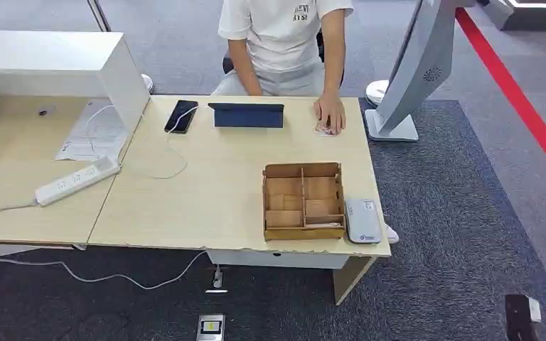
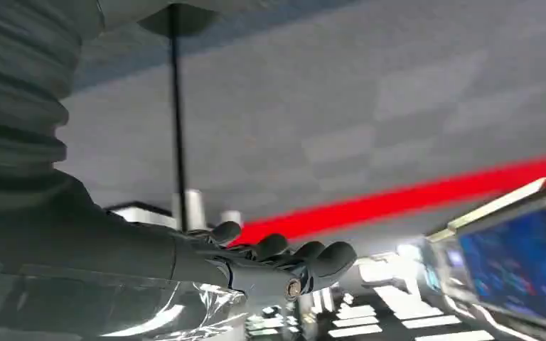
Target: Pass the card to the sensor for recognition and then transmit it.
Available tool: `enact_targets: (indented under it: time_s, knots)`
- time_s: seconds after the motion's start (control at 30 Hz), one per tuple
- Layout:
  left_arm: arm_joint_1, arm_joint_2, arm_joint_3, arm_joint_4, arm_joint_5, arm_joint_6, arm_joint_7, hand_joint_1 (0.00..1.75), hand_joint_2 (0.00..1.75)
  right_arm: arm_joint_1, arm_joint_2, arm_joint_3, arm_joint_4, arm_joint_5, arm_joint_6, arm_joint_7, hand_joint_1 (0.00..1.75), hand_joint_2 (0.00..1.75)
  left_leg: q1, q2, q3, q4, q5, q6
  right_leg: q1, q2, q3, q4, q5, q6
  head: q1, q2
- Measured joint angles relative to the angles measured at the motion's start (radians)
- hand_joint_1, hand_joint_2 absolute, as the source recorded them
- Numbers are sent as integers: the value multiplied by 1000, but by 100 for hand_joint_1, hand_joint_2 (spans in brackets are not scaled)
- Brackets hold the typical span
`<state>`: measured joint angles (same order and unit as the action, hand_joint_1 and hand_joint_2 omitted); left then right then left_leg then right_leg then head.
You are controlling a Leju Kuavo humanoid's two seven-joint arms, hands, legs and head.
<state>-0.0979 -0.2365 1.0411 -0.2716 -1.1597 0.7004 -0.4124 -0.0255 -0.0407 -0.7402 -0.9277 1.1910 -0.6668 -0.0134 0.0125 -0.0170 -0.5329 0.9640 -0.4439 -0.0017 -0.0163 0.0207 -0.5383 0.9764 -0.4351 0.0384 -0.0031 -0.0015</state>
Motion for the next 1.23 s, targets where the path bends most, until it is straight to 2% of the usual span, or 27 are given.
enact_targets:
  time_s: [0.1, 0.17, 0.2, 0.27, 0.37, 0.5, 0.7, 0.93, 1.13, 1.23]
  knots:
    - [-7, 0, 42, 2, -36, 0, 0, 0, 0, 3, 38, -71, 84, 7, 0, 10, 0, 175, 0, 0, 1, 0, 0, -1, 0, 1, 0, 0, 0, 0, 0, 0]
    - [-9, 0, 64, 3, -40, 0, -4, 0, 0, 5, 50, -123, 154, 22, 0, -8, 0, 175, 0, 0, 0, 0, 0, -1, 0, 1, 0, 0, 0, 0, 0, 0]
    - [-10, 0, 75, 3, -43, 0, -6, 0, 0, 1, 56, -148, 185, 38, 0, 10, 0, 175, 0, 0, 0, 0, 0, -1, 0, 1, 0, 0, 0, 0, 0, 0]
    - [-14, 0, 99, 6, -53, 0, -13, 0, 0, -17, 58, -185, 286, 92, 8, 100, 0, 175, 0, 1, 0, 0, 0, -1, 0, 1, 0, 0, 0, 0, 1, 0]
    - [-24, 0, 124, 14, -57, 0, -14, 0, 0, -40, 59, -210, 437, 134, 66, 211, 0, 175, 0, 2, 0, 0, 0, -1, 0, 1, 0, 0, 0, 0, 0, 0]
    - [-30, 1, 157, 23, -72, 0, -14, 0, 0, -62, 73, -244, 599, 166, 128, 262, 0, 175, 0, 2, 0, 0, 0, -1, 0, 1, 1, 1, 0, 0, 0, 0]
    - [-33, 1, 185, 35, -81, 0, -1, 0, 0, -82, 99, -270, 739, 204, 166, 275, 0, 175, 1, 2, 0, 0, 0, -1, 0, 1, 1, 1, 0, -1, 0, 0]
    - [-31, 2, 208, 44, -86, 0, 7, 0, 0, -95, 117, -294, 823, 211, 200, 270, 0, 175, 0, 2, 0, 0, 0, -1, 0, 1, 1, 1, 0, -1, 0, 0]
    - [-32, 6, 230, 49, -87, 0, -2, 0, 0, -109, 126, -355, 862, 139, 317, 263, 0, 175, 0, 2, 0, 0, 0, -1, 0, 1, 1, 1, 0, -1, 0, 0]
    - [-36, 11, 233, 51, -105, 0, -8, 0, 0, -122, 134, -393, 876, 131, 344, 254, 0, 175, 0, 2, 0, 0, 0, -1, 0, 1, 1, 1, 0, -1, 0, 0]
